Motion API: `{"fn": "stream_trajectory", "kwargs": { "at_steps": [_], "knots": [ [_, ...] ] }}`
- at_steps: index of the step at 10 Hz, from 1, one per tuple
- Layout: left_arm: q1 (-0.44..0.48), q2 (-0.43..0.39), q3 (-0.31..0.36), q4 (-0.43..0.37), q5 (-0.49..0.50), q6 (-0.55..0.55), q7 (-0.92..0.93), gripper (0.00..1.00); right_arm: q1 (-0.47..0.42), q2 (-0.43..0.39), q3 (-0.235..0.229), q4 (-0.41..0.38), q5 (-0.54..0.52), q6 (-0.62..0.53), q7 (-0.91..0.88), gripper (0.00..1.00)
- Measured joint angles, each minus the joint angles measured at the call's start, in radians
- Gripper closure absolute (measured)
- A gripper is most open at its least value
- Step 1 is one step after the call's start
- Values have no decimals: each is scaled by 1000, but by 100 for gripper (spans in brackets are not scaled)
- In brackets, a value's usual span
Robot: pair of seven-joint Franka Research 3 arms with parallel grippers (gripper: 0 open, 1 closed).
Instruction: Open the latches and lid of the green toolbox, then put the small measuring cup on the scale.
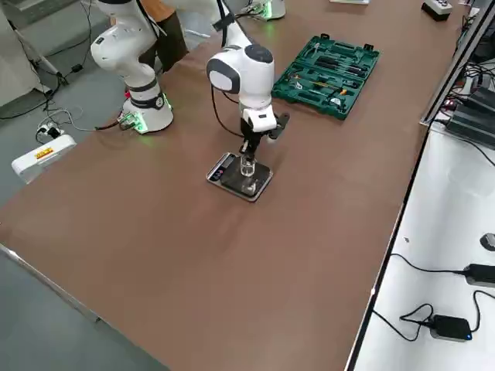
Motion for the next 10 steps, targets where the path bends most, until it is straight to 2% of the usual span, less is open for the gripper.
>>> {"fn": "stream_trajectory", "kwargs": {
  "at_steps": [5, 8, 10],
  "knots": [
    [-7, 4, -7, 0, 3, -2, 2, 0, 0, 6, 1, -53, -1, 64, -1, 93],
    [-26, 9, -69, 0, 46, -2, 18, 0, 3, 16, 3, -56, -1, 71, -1, 92],
    [-31, 10, -83, 0, 46, -2, 19, 0, 5, 20, 3, -56, -1, 71, -1, 89]
  ]
}}
